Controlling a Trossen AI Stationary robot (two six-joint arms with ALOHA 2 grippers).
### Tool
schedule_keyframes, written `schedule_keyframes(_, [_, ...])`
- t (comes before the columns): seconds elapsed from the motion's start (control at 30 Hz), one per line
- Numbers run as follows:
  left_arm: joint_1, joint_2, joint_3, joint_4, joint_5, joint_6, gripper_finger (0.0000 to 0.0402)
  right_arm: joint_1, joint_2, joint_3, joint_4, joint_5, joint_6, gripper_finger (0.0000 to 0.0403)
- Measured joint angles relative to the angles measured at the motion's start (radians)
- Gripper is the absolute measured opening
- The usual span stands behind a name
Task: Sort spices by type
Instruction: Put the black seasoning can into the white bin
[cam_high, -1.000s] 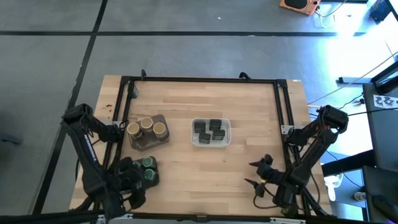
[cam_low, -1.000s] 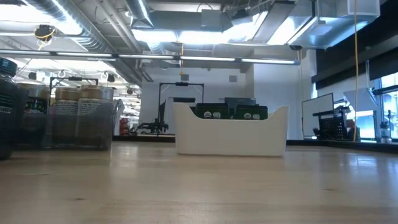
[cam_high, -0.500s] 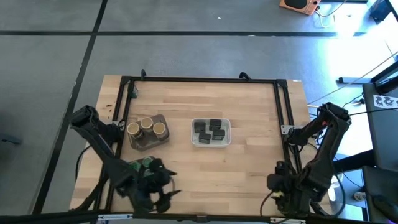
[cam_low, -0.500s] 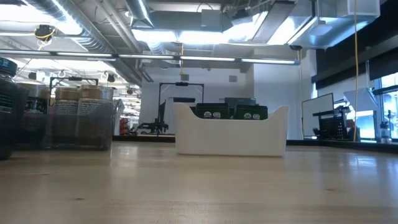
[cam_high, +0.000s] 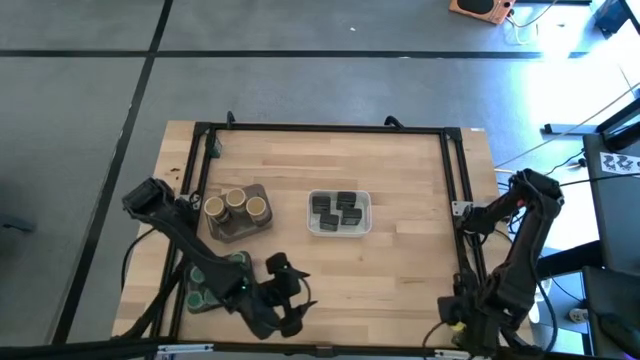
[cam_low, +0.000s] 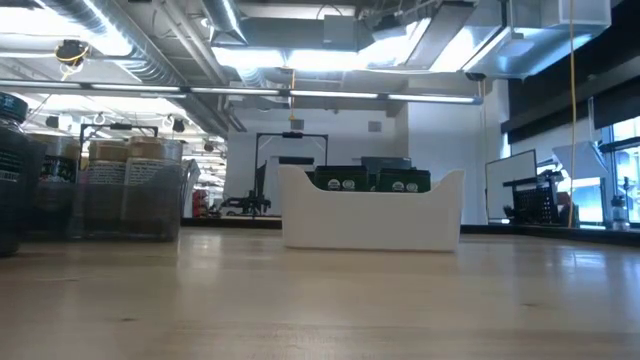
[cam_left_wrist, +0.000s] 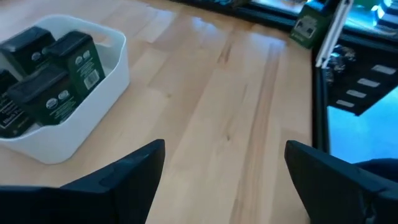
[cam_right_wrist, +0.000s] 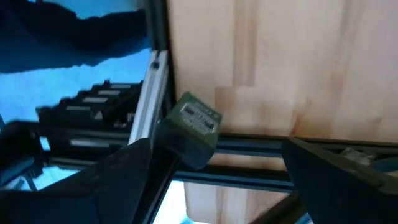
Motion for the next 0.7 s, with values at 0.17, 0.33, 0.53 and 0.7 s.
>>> schedule_keyframes(0.17, [0.014,0.037,0.000,0.001,0.001,-0.036,0.0327,0.049,0.053,0.000,0.081,-0.031,-0.043,0.0358])
schedule_keyframes(0.33, [0.019,0.059,0.000,0.031,0.000,-0.054,0.0327,0.085,0.129,0.000,0.100,-0.074,-0.098,0.0358])
schedule_keyframes(0.53, [0.020,0.061,0.000,0.057,0.000,-0.047,0.0327,0.109,0.207,0.000,0.095,-0.114,-0.180,0.0358])
schedule_keyframes(0.7, [0.020,0.061,0.000,0.058,0.000,-0.048,0.0327,0.108,0.257,-0.002,0.094,-0.114,-0.223,0.0358])
